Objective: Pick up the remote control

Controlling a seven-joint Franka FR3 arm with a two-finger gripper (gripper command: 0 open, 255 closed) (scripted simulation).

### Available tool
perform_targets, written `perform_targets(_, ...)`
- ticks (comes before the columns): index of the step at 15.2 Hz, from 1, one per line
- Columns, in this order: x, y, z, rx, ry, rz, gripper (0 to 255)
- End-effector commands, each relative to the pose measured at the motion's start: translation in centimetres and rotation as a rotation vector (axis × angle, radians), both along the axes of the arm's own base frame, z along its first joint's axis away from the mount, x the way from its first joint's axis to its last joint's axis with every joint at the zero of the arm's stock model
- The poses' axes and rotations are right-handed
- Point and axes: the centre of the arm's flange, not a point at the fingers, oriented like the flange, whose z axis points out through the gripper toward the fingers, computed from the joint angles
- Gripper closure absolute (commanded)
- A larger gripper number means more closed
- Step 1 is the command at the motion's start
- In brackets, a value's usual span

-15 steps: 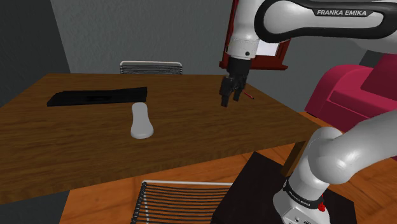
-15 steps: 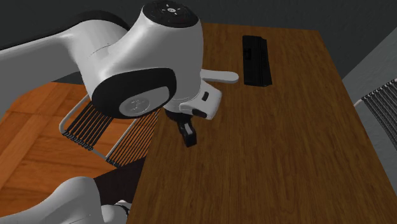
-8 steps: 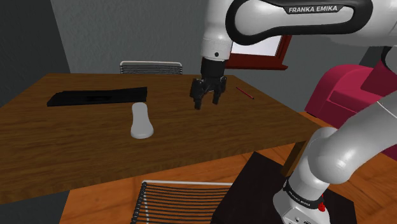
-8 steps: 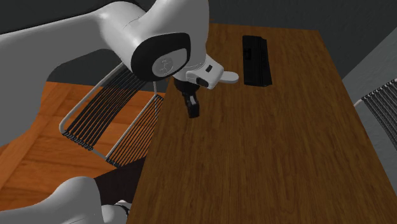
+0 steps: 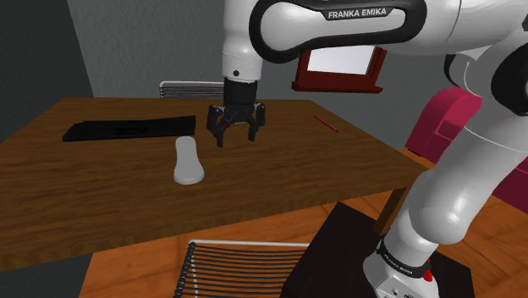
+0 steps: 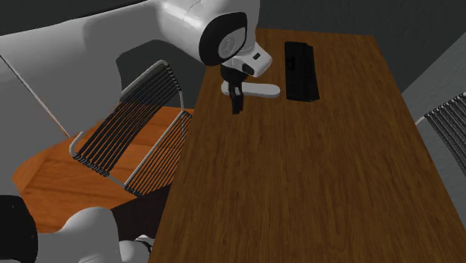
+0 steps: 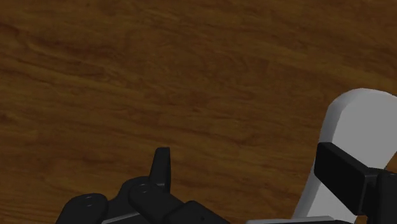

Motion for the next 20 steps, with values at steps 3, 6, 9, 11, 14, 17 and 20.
perform_targets(3,4.3,3.4,-0.5,-0.004,-0.002,-0.077,0)
perform_targets(6,7.5,5.7,-0.9,-0.009,-0.004,-0.131,0)
perform_targets(9,10.5,7.7,-1.3,-0.013,-0.005,-0.182,0)
perform_targets(11,10.5,7.7,-2.4,-0.013,-0.005,-0.182,0)
perform_targets(14,10.5,7.7,-4.0,-0.013,-0.005,-0.182,0)
perform_targets(17,10.5,7.7,-5.3,-0.013,-0.005,-0.182,0)
perform_targets(20,10.6,7.6,-5.4,-0.012,-0.005,-0.182,255)
